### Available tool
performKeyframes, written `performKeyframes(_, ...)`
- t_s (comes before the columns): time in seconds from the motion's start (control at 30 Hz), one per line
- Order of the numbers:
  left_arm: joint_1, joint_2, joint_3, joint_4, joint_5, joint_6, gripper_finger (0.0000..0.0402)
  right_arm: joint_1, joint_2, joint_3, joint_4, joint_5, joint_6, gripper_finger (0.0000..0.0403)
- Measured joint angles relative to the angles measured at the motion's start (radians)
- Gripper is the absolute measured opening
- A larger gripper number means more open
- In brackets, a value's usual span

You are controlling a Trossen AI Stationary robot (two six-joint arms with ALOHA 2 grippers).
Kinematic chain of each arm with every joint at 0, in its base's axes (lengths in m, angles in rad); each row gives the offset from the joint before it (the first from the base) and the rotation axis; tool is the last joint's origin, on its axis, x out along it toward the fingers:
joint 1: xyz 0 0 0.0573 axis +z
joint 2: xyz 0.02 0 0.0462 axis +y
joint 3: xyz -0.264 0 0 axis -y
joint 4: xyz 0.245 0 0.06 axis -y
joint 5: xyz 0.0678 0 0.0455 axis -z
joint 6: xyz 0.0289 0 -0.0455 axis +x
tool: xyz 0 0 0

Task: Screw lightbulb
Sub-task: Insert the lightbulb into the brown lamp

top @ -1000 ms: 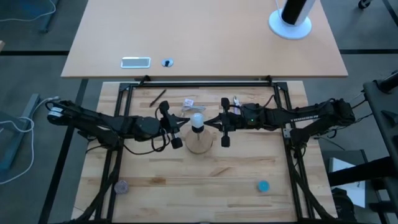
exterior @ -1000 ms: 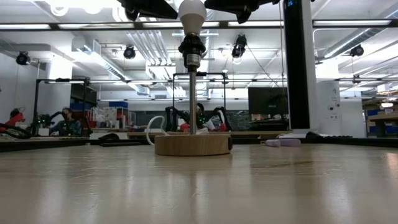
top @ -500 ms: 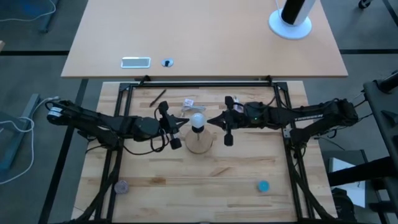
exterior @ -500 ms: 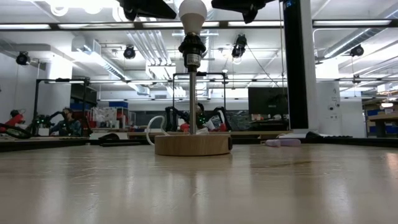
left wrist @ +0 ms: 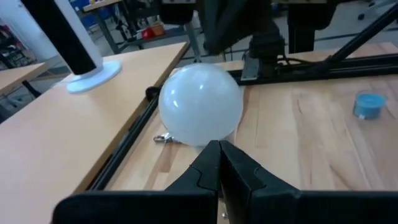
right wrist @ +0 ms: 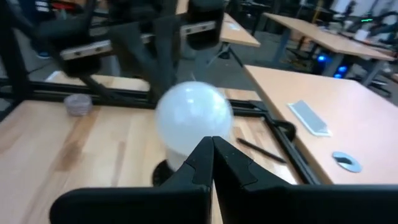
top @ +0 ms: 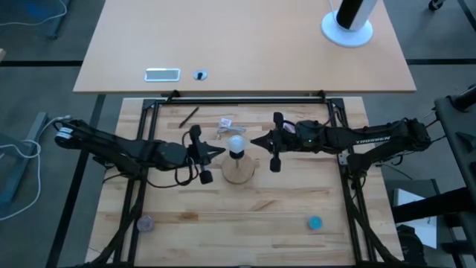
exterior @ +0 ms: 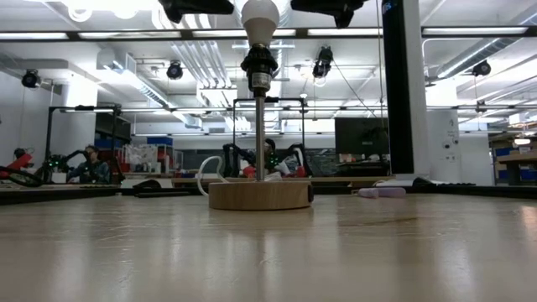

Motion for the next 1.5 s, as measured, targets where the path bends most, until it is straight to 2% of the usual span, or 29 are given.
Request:
performKeyframes(0.33,0.008,0.023,0.000,0.037,-0.005,0.031,0.0000,-0.003,0.059,0.000,0.038,0.012,-0.002,0.0000)
performKeyframes(0.97,0.053,0.024,0.000,0.048,-0.010,0.052,0.0000,0.005,0.075,0.000,0.073,-0.018,0.011,0.0000)
performKeyframes(1.13,0.053,0.024,0.000,0.048,-0.049,0.051,0.0000,0.012,0.075,0.000,0.074,-0.018,0.013,0.0000)
performKeyframes(1.5,0.048,0.001,-0.001,0.001,-0.057,0.056,0.0000,0.015,0.045,0.000,-0.001,0.091,0.039,0.0000)
